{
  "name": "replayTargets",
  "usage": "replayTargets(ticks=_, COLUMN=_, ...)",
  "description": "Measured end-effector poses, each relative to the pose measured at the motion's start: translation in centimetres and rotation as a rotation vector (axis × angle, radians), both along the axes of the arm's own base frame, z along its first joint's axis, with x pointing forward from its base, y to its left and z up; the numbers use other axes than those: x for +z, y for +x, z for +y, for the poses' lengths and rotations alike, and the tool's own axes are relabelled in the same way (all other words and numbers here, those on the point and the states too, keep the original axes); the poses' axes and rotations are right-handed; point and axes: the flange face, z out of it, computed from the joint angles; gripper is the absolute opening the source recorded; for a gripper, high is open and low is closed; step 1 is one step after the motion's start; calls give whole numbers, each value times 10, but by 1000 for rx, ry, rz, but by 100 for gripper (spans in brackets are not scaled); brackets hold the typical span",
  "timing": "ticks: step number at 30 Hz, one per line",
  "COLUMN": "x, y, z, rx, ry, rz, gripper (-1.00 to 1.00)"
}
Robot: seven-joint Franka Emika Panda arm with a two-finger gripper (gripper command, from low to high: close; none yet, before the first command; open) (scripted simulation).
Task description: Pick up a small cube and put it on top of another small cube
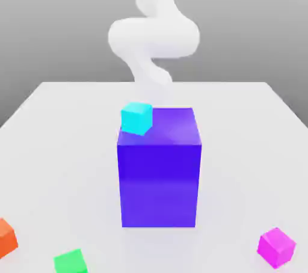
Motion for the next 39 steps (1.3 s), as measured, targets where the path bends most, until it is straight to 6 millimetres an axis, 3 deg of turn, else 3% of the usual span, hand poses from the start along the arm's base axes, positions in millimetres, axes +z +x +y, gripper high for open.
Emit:
replayTargets(ticks=7, x=-105, y=75, z=53, rx=76, ry=-85, rz=183, gripper=0)
replayTargets(ticks=15, x=-241, y=118, z=116, rx=195, ry=-151, rz=381, gripper=0)
replayTargets(ticks=22, x=-365, y=113, z=176, rx=331, ry=-179, rz=549, gripper=0)
replayTargets(ticks=28, x=-467, y=83, z=218, rx=442, ry=-172, rz=692, gripper=0)
replayTargets(ticks=33, x=-539, y=75, z=227, rx=465, ry=-166, rz=721, gripper=0)
replayTargets(ticks=34, x=-548, y=74, z=227, rx=466, ry=-167, rz=722, gripper=-100)
replayTargets(ticks=39, x=-548, y=74, z=227, rx=466, ry=-167, rz=721, gripper=-100)
